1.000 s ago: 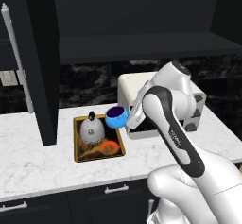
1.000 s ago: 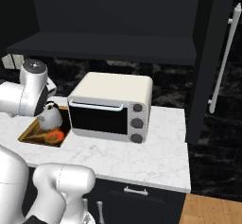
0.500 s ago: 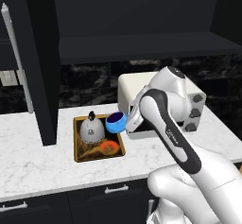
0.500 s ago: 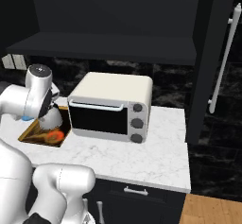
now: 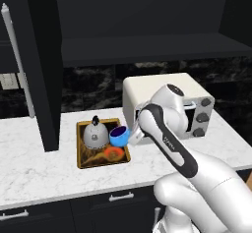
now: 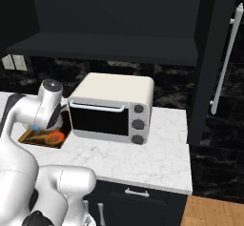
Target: Pick the kettle from the counter and place it on the tray. Then pick the mug from the cabinet and place it on the tray. Then close the cabinet doors.
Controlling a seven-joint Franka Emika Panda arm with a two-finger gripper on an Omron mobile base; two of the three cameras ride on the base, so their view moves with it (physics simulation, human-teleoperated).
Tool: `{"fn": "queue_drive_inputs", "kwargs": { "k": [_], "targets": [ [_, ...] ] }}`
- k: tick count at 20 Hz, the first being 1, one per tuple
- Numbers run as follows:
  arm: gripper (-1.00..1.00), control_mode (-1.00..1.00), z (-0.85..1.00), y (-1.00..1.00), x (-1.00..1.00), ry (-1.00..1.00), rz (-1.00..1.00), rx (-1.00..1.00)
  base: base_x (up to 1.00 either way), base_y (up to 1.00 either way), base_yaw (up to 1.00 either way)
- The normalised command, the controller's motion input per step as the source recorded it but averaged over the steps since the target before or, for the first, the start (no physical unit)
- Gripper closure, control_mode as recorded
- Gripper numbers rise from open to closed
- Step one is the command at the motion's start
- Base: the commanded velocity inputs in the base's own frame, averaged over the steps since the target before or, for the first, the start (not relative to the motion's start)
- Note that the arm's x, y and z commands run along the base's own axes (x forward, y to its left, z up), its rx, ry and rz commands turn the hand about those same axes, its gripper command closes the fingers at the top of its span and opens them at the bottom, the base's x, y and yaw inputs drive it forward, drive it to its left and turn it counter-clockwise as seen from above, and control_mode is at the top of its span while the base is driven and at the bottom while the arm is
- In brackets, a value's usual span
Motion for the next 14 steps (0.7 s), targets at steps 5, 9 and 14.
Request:
{"fn": "queue_drive_inputs", "kwargs": {
  "k": [5, 9, 14],
  "targets": [
    [1.00, -1.00, -0.59, 0.00, 0.20, 0.00, 0.00, 0.01, 0.00, 0.00, 0.00],
    [1.00, -1.00, -0.48, 0.00, 0.28, 0.00, 0.00, 0.01, 0.00, 0.00, 0.00],
    [1.00, -1.00, -0.33, 0.01, 0.38, 0.00, 0.00, 0.03, 0.00, 0.00, 0.00]
  ]
}}
